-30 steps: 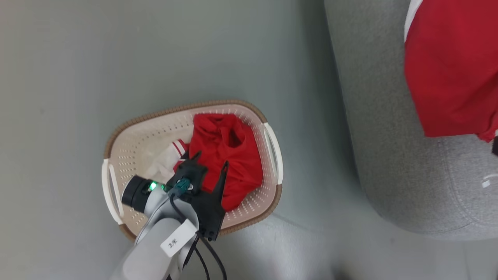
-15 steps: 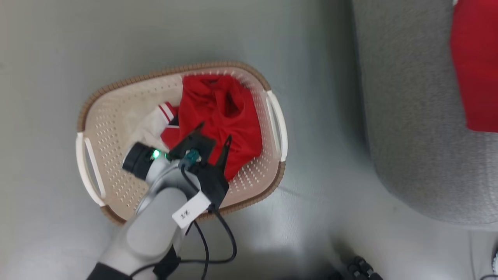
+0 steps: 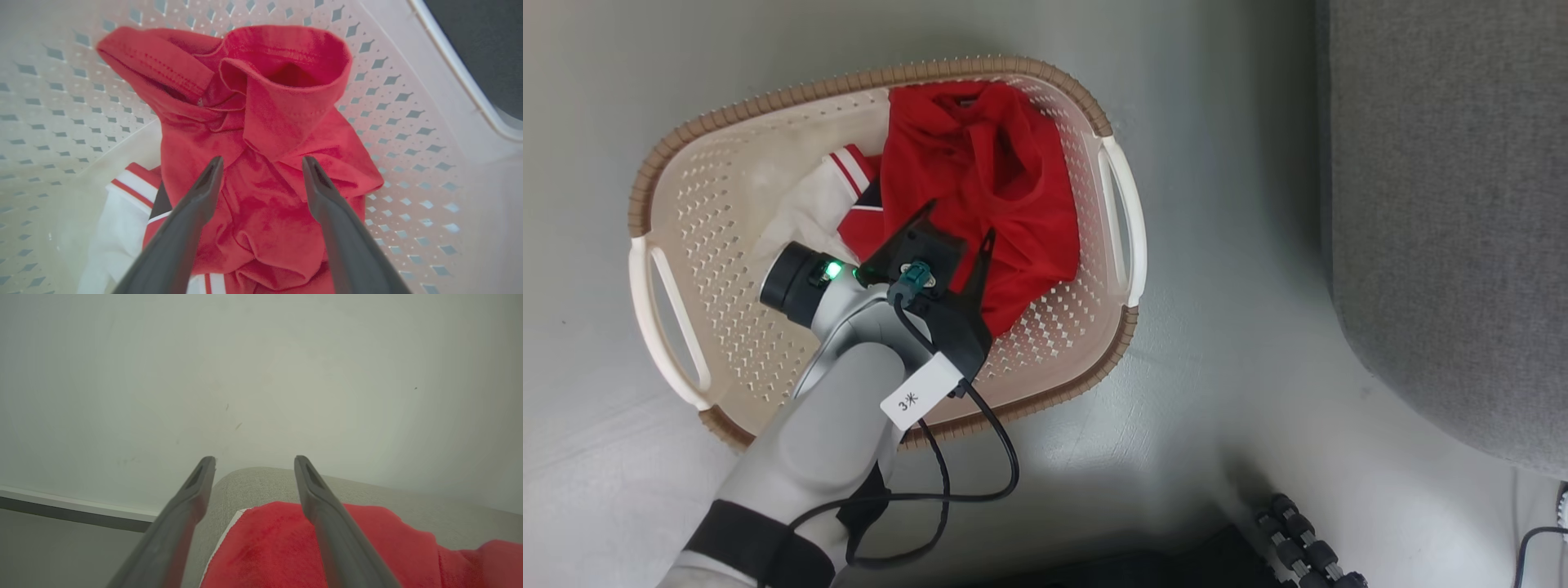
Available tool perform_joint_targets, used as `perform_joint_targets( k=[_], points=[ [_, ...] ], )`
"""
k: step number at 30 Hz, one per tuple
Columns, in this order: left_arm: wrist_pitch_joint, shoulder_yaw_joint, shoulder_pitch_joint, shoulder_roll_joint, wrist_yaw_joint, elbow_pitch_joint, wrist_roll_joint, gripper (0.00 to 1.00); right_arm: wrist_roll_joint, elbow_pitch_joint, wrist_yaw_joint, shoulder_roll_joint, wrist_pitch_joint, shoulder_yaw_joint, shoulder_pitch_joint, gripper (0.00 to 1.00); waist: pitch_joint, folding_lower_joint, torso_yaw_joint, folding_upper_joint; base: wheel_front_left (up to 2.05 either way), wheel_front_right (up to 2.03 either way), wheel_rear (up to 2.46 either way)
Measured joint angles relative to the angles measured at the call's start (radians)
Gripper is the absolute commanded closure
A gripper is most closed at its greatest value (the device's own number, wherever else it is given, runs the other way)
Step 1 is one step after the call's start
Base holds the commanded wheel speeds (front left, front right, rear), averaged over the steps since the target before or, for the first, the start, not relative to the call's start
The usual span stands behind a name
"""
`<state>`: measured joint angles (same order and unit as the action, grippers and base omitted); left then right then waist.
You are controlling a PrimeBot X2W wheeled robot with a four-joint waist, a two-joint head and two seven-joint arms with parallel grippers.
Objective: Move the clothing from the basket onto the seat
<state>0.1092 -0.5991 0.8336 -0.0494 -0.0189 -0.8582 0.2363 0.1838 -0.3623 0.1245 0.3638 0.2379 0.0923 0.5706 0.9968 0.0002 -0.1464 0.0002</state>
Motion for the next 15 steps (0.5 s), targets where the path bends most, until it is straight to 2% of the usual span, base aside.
perform_joint_targets(
  k=[15],
  points=[
    [0.025,-0.056,0.090,0.002,-0.017,-0.037,0.027,0.00,-0.020,-0.023,0.000,0.002,0.000,-0.028,0.034,0.00,0.042,-0.0001,-0.016,-0.0002,0.00,0.00,0.00]
  ],
)
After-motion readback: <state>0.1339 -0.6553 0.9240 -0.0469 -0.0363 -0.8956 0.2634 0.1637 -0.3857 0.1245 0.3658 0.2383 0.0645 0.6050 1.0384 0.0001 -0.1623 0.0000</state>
